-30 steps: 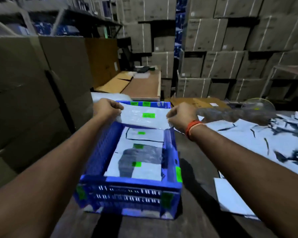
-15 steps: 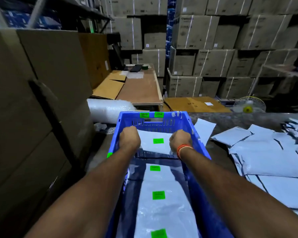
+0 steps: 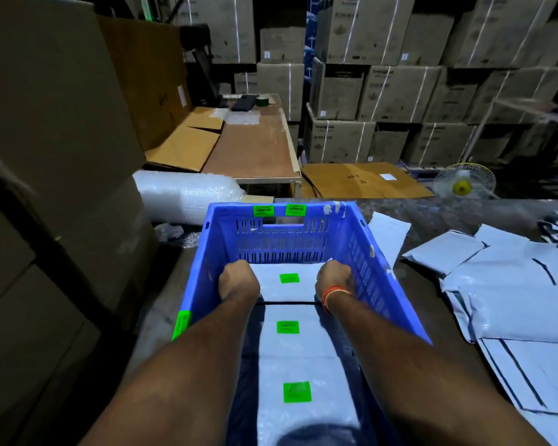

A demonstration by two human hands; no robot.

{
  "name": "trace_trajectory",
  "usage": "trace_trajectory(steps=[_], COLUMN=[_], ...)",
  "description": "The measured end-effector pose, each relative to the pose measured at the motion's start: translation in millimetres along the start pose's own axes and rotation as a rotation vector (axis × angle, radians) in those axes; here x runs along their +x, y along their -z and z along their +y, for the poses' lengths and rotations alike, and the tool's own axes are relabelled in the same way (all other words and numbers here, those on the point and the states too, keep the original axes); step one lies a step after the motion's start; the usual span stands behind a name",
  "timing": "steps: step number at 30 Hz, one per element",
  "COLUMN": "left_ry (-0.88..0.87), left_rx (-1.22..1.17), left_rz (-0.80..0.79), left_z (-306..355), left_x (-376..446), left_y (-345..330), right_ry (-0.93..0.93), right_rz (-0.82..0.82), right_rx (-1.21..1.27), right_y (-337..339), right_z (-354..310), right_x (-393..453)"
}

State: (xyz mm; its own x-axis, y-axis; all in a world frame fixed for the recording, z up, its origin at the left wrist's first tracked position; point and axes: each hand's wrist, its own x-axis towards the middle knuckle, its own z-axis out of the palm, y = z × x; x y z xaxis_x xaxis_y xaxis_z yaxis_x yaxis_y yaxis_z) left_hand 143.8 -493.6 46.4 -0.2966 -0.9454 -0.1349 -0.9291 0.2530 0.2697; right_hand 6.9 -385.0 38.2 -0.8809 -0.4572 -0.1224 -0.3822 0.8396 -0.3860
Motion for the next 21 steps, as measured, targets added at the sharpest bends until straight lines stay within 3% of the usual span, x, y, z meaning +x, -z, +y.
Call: trace_trajectory(steps=[5, 9, 15, 21], left_ry=[-0.051, -0.127, -0.272, -0.435], left_rx=[0.004, -0.011, -0.209, -0.373], left_rz=[0.042, 0.098, 0.186, 0.270], left_z=[3, 12, 52, 124], left_x=[-1, -14, -70, -159], left_y=[4, 31, 92, 108], right_ry=[0.057, 0.186, 0.449, 0.518], right_rz=[-0.014, 0.038, 0.160, 0.220], right_rx=[-0.212, -0.230, -0.101, 0.111], right_y=[6, 36, 123, 200], right_z=[-8, -20, -23, 56], right_x=[-3, -9, -34, -67])
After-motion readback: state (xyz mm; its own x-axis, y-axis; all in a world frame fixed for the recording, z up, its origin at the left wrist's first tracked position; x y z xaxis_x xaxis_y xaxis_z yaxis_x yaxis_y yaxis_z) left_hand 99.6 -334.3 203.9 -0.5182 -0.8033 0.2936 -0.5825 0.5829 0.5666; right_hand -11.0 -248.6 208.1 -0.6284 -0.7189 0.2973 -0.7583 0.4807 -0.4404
